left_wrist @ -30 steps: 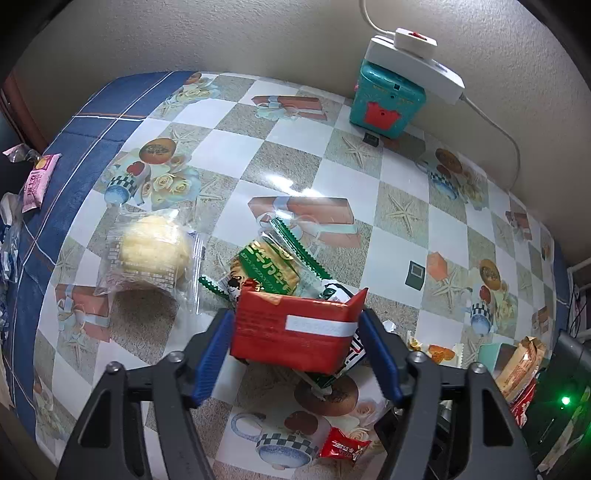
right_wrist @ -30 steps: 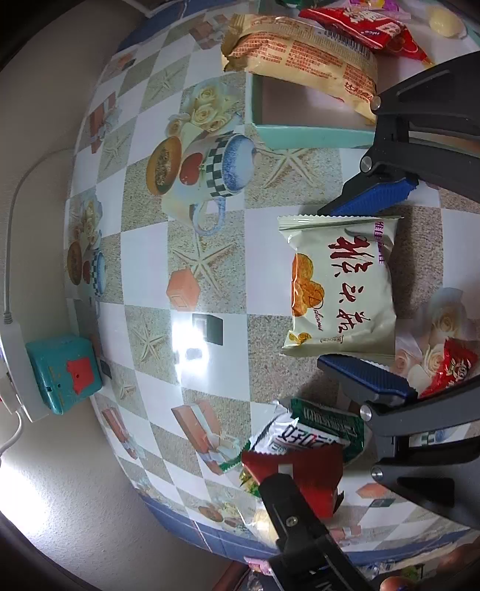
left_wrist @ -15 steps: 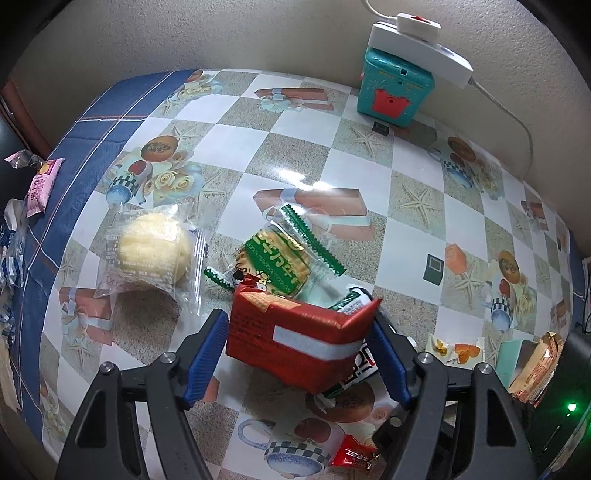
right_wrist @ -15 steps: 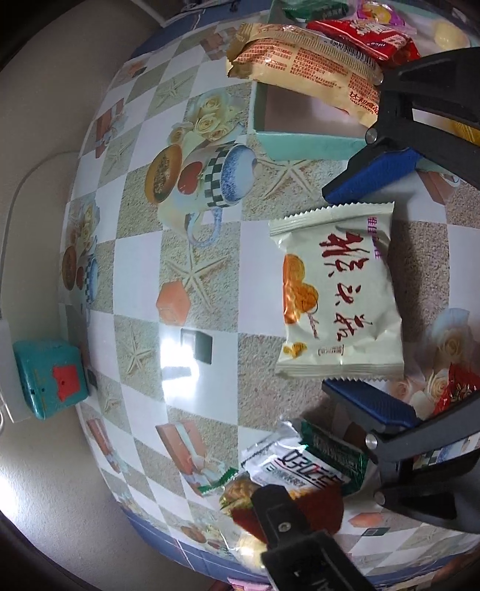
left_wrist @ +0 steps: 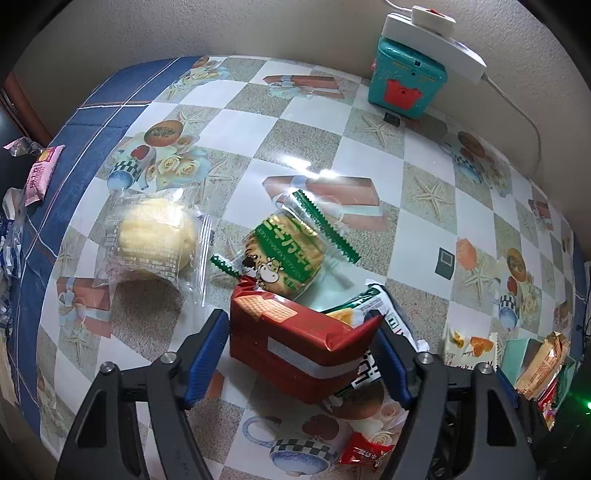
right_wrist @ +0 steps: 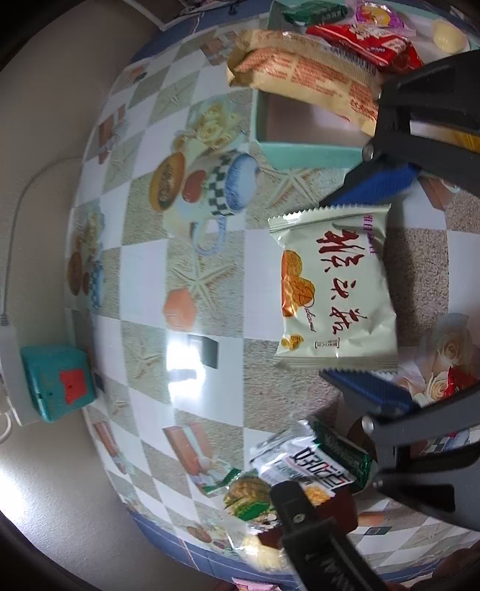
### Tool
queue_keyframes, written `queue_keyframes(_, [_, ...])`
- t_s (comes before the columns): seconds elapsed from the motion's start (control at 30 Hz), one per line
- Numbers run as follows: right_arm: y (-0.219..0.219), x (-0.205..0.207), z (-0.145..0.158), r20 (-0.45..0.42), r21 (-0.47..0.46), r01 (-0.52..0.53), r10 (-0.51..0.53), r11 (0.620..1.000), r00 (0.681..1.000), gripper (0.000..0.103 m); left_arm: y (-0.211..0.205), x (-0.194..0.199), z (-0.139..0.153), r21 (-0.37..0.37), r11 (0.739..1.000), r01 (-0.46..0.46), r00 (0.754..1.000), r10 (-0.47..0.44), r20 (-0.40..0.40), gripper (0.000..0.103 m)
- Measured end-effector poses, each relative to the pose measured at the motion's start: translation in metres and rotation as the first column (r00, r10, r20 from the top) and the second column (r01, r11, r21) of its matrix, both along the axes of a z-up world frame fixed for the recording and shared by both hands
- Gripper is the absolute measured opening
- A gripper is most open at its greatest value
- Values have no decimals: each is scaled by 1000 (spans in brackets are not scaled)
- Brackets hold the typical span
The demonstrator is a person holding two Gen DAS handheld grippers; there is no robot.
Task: Organize snacks
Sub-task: 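Lift the red box with the left tool while the right tool lifts the white pastry bag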
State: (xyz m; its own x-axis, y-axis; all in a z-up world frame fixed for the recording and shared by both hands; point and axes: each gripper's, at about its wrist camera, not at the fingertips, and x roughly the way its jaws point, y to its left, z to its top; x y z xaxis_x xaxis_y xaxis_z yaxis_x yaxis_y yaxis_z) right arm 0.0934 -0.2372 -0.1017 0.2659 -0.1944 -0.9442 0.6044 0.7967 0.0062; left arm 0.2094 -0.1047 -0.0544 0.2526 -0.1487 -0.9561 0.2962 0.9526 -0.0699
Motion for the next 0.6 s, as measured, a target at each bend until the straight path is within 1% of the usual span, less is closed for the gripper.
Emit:
queue_keyframes(0.03, [-1,-1,1,8,7,4,-4,1000,1000,76,1,0,0,6,1000,-5,1000,5,1,67])
queue_keyframes(0.07, [-2,-1,2,14,14,6,-6,1000,1000,73,2,0,0,2,1000,-8,1000,8,-2,67])
queue_keyframes(0.23, [-5,-3,6,33,27,11,-12,1000,999,71,5,1,0,-13,1000,-18,1000,18,-12,65])
queue_keyframes(0.3, [-7,-3,7,40,34,12,-13,999,999,69,6,0,2,-16,1000,-22,1000,22,-9,60])
queue_keyframes(0.33, [-8,-4,8,43,38,13,-14,999,999,69,8,0,5,-22,999,-24,1000,24,-5,56])
queue_keyframes(0.37, [-8,-4,7,47,43,15,-17,999,999,64,10,-1,8,-25,999,-25,1000,25,-2,52])
queue_keyframes(0.4, [-10,-5,9,59,50,21,-24,999,998,61,11,-1,10,-27,999,-26,1000,26,2,51])
queue_keyframes(0.47, [-12,-5,10,70,72,28,-33,997,997,61,12,-2,13,-33,999,-29,1000,29,7,48])
queue_keyframes(0.6, [-15,-6,8,69,83,34,-40,996,997,61,16,-2,12,-38,999,-39,999,39,0,46])
